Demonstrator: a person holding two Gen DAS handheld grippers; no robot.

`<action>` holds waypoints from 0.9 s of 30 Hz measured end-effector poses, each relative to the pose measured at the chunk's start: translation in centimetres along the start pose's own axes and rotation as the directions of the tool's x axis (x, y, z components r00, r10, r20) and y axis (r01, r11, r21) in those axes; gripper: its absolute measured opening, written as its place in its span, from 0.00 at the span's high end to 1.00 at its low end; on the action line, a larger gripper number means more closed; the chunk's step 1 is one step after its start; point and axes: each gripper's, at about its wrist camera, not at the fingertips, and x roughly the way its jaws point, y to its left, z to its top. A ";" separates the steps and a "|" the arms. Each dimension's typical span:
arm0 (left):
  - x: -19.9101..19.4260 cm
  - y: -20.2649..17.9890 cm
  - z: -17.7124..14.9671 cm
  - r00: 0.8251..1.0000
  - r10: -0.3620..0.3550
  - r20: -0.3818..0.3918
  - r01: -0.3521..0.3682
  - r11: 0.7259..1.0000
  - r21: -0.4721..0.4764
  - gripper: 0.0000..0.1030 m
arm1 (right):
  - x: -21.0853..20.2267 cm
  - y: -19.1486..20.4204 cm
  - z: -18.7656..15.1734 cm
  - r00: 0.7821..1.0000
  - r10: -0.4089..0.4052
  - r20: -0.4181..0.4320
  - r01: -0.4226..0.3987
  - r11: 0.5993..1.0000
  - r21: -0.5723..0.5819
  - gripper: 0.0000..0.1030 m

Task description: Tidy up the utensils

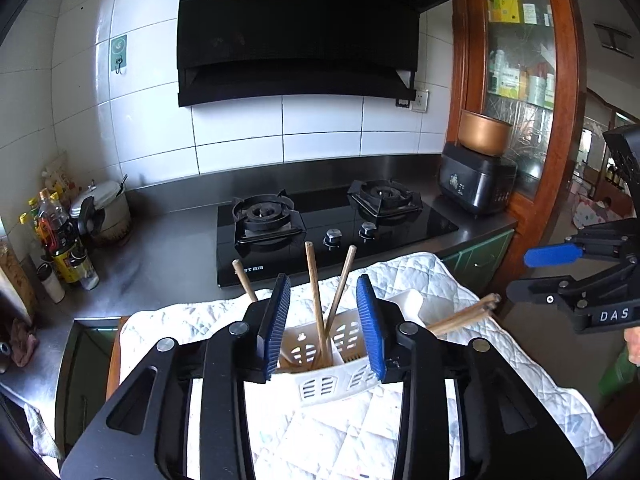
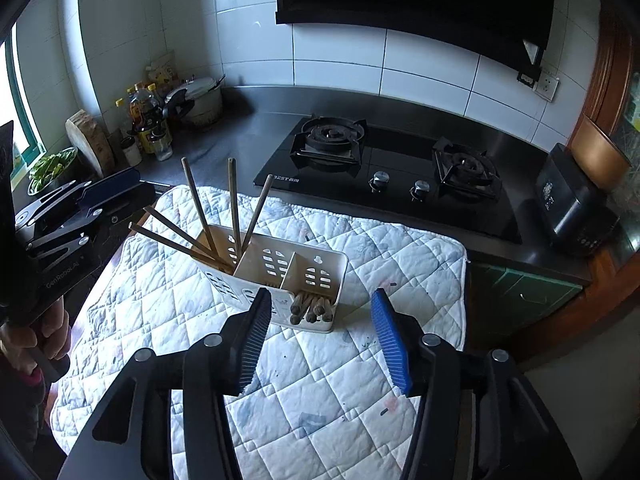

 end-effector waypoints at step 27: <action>-16.2 0.3 -15.3 0.996 0.047 0.076 -0.043 0.997 -0.061 0.09 | -6.5 11.0 -18.2 0.960 -0.101 0.260 0.105 0.995 0.000 0.09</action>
